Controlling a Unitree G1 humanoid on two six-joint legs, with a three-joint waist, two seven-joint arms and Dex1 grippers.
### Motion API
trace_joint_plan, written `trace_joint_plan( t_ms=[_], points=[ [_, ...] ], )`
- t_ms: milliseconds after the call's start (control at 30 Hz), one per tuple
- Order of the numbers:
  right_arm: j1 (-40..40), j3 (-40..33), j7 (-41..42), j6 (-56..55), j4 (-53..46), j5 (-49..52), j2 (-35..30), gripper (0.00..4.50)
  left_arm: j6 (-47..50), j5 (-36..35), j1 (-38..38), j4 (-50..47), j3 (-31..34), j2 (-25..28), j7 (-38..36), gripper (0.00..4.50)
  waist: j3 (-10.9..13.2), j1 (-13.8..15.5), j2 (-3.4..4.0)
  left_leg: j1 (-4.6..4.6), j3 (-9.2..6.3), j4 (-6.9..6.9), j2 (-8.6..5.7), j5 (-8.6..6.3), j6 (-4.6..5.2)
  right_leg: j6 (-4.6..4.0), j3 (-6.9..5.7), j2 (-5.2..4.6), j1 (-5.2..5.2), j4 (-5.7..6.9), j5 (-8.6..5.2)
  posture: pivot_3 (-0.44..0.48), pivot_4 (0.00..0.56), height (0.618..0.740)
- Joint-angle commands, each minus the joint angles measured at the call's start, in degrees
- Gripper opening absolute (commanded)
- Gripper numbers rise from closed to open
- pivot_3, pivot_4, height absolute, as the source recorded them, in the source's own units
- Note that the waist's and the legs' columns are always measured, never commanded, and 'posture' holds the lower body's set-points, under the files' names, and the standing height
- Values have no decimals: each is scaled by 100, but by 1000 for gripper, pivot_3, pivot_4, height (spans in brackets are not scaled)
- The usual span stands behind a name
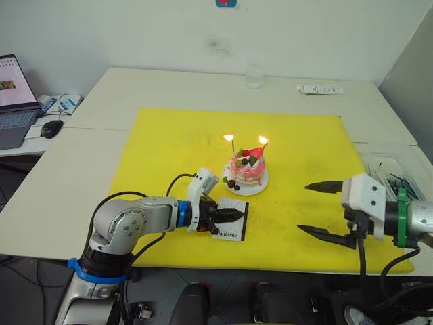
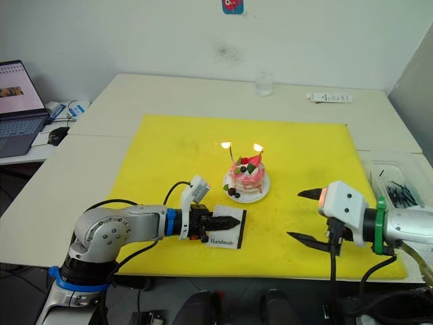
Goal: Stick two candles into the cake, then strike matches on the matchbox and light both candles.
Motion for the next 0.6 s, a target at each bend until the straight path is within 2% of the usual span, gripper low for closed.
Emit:
trace_joint_plan(
  t_ms=[33,233,433,600],
  points=[
    [-142,90,-126,31,-85,38,41,4500,-109,6,-131,-287,30,201,-298,2494,0,8,0,0,-1,-2,0,0,0,-3,0,0,0,0,-2,0,150,738],
    [-136,181,-178,82,-128,72,64,4500,-210,98,-142,-340,114,471,-496,4420,0,10,0,-6,-2,-3,0,0,0,-6,-2,-1,-3,-3,-5,0,150,738],
    [-169,108,-143,72,-69,70,16,4500,-635,441,-236,-422,125,1040,-960,4467,0,7,-1,-5,-3,0,2,0,0,-4,-4,-1,-3,1,-3,0,150,738],
    [-86,-199,-52,45,23,96,-77,4500,-1354,792,-59,-524,273,1985,-1820,4467,1,9,-1,-5,0,-4,2,0,-1,-11,-3,-2,-4,-4,-8,0,150,738]
  ],
)
